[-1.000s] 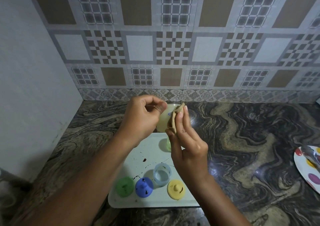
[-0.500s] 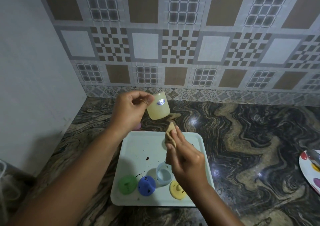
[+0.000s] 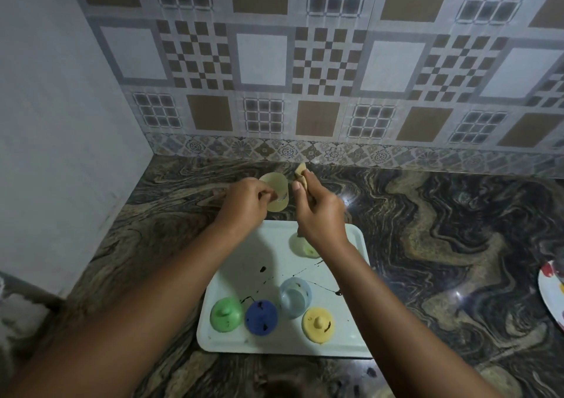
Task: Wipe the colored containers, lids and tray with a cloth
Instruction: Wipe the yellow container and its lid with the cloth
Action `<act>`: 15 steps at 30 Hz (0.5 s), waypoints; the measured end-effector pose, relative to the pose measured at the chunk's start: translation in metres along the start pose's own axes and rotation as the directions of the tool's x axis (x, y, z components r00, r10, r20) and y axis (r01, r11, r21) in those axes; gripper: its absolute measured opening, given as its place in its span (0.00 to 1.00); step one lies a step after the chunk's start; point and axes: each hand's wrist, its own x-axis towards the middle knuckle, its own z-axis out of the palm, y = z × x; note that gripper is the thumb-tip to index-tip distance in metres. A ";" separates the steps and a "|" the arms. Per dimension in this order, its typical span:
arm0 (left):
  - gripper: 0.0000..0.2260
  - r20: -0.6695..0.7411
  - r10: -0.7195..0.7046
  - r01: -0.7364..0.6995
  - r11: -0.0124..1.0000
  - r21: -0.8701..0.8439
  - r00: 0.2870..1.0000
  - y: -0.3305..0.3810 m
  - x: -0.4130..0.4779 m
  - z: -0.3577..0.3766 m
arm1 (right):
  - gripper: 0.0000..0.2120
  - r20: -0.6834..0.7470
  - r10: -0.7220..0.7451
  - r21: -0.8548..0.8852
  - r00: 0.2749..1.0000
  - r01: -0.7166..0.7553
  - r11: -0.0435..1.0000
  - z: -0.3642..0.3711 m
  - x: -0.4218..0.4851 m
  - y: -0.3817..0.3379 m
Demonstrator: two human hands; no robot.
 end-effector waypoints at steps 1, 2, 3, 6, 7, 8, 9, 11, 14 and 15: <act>0.06 0.019 0.006 -0.007 0.999 0.037 1.000 -0.004 0.003 0.005 | 0.24 0.004 -0.009 -0.024 1.000 0.009 1.000 0.004 0.008 0.003; 0.06 0.038 0.006 -0.009 0.997 0.072 0.999 -0.008 0.006 0.009 | 0.23 0.012 -0.021 -0.046 1.000 0.021 0.999 0.008 0.016 0.006; 0.06 0.054 0.004 -0.010 0.994 0.105 0.999 -0.013 0.010 0.013 | 0.22 0.024 -0.027 -0.068 0.999 0.028 0.997 0.012 0.022 0.008; 0.07 0.083 -0.016 0.001 0.983 0.185 0.996 -0.025 0.019 0.025 | 0.23 0.046 -0.002 -0.115 0.999 0.008 0.993 0.022 0.036 0.017; 0.07 0.090 -0.025 0.007 0.981 0.195 0.996 -0.028 0.022 0.028 | 0.22 0.049 0.010 -0.126 0.999 -0.003 0.992 0.025 0.039 0.019; 0.07 0.094 -0.034 0.015 0.980 0.200 0.995 -0.032 0.024 0.032 | 0.22 0.048 0.017 -0.138 0.999 -0.011 0.990 0.027 0.042 0.021; 0.07 0.095 -0.044 0.023 0.978 0.209 0.995 -0.035 0.025 0.036 | 0.21 0.047 0.022 -0.150 0.999 -0.015 0.989 0.029 0.044 0.022; 0.08 0.102 -0.080 0.054 0.970 0.237 0.992 -0.040 0.029 0.043 | 0.21 0.050 0.033 -0.160 0.998 -0.024 0.987 0.034 0.050 0.026; 0.07 0.135 -0.139 0.098 0.957 0.274 0.981 -0.049 0.035 0.053 | 0.22 0.062 0.064 -0.156 0.996 -0.054 0.986 0.041 0.056 0.033; 0.06 0.155 -0.151 0.105 0.956 0.274 0.976 -0.053 0.037 0.057 | 0.22 0.068 0.078 -0.153 0.995 -0.066 0.986 0.042 0.057 0.034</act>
